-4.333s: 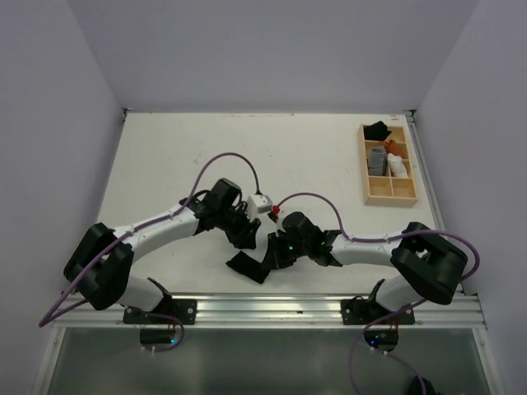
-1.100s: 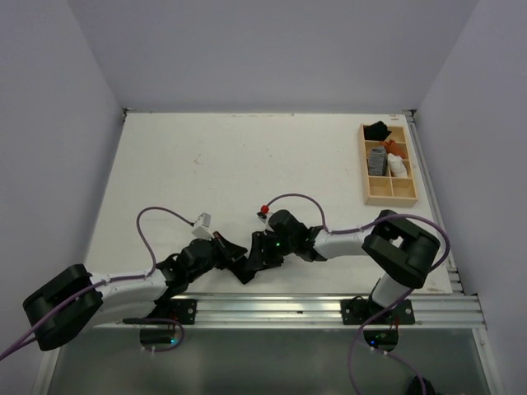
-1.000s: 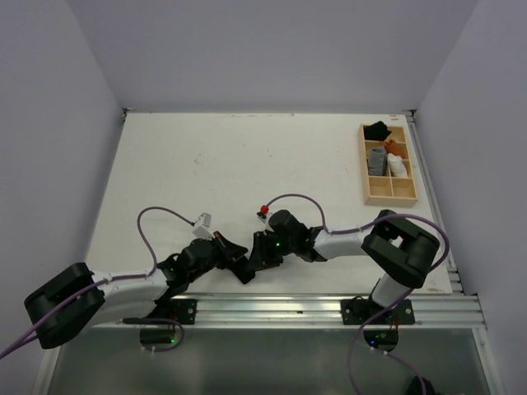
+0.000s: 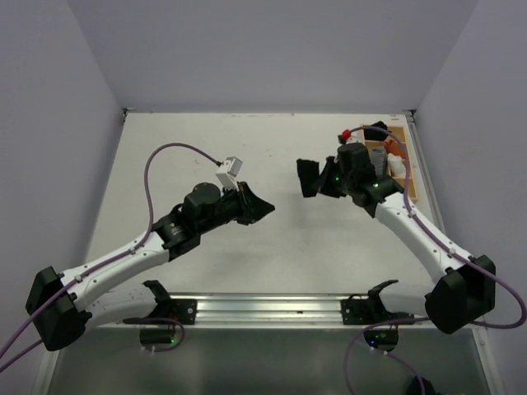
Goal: Roll the underwear
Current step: Place the rolled underwear into the container
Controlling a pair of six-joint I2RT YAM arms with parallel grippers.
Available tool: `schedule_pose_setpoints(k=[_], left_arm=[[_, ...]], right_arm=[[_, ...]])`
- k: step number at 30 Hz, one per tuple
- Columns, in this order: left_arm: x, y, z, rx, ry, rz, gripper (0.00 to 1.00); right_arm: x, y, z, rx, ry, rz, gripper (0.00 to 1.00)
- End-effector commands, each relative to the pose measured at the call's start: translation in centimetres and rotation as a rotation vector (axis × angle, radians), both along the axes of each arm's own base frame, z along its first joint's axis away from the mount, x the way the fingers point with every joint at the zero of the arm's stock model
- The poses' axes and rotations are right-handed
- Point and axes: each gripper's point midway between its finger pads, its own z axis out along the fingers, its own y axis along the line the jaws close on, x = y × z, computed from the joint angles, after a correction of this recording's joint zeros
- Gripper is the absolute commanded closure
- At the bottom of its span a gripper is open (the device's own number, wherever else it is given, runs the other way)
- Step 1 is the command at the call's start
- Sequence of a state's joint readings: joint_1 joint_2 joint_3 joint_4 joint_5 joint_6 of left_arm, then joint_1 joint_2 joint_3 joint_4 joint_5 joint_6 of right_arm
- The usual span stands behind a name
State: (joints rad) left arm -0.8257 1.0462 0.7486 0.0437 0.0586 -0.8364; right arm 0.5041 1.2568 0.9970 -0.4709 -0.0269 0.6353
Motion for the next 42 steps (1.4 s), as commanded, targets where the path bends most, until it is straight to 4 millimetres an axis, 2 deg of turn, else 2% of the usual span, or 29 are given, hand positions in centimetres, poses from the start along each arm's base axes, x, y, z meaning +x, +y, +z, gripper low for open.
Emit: schedule_pose_setpoints(k=[1, 3, 4, 6, 7, 9, 10, 11, 16, 18, 19, 23, 27, 32, 36, 40, 42], left_arm=[[-1.8, -1.7, 3.9, -0.074, -0.101, -0.162, 0.83], [-2.2, -1.4, 4.6, -0.087, -0.120, -0.170, 0.82], [-2.3, -1.3, 4.7, -0.087, -0.123, -0.171, 0.80], [-2.7, -1.0, 4.7, -0.086, -0.127, -0.181, 0.79], [-3.0, -1.0, 4.6, -0.091, -0.125, -0.191, 0.79], [-3.3, -0.9, 3.9, -0.097, -0.097, -0.191, 0.79], [-3.4, -0.9, 3.7, -0.103, -0.090, -0.192, 0.79], [-3.4, -0.9, 3.3, -0.114, -0.090, -0.191, 0.79], [-3.5, -1.1, 2.2, -0.126, -0.048, -0.191, 0.79], [-3.5, -1.1, 1.9, -0.114, -0.042, -0.189, 0.79], [-3.3, -1.0, 1.7, -0.109, -0.042, -0.179, 0.79], [-3.0, -1.1, 1.3, -0.097, -0.038, -0.167, 0.79], [-2.8, -1.6, 0.3, -0.077, -0.017, -0.182, 0.79], [-2.6, -1.9, -1.0, -0.071, 0.006, -0.182, 0.79], [-2.6, -2.0, -1.3, -0.078, 0.014, -0.180, 0.79], [-2.1, -2.4, -0.9, -0.077, 0.001, -0.179, 0.78], [-1.9, -2.5, -0.2, -0.079, -0.017, -0.179, 0.77]], right_arm=[[2.8, -8.0, 1.2, -0.207, -0.022, -0.150, 1.00], [3.9, -10.6, 1.6, -0.252, -0.028, -0.193, 1.00], [4.7, -13.3, 1.6, -0.256, -0.018, -0.262, 1.00], [5.3, -15.6, 1.5, -0.274, -0.015, -0.297, 1.00], [5.6, -17.8, 1.3, -0.290, -0.010, -0.350, 1.00], [6.2, -19.0, 0.6, -0.272, -0.006, -0.356, 1.00], [6.3, -21.2, 0.3, -0.260, 0.000, -0.409, 1.00], [6.3, -21.6, -0.8, -0.244, 0.018, -0.401, 1.00], [7.9, -25.1, -2.4, -0.188, 0.015, -0.432, 1.00], [8.5, -25.9, -3.0, -0.166, 0.015, -0.428, 1.00], [8.9, -25.9, -3.8, -0.145, 0.032, -0.412, 1.00], [11.1, -25.8, -4.3, -0.080, -0.023, -0.367, 1.00], [12.0, -26.1, -5.9, -0.067, -0.008, -0.357, 1.00], [11.3, -26.2, -8.6, -0.088, 0.034, -0.342, 1.00], [10.7, -27.0, -9.6, -0.122, 0.078, -0.376, 0.96], [9.6, -27.5, -10.8, -0.138, 0.125, -0.422, 0.78], [9.3, -27.8, -11.2, -0.152, 0.141, -0.438, 0.75]])
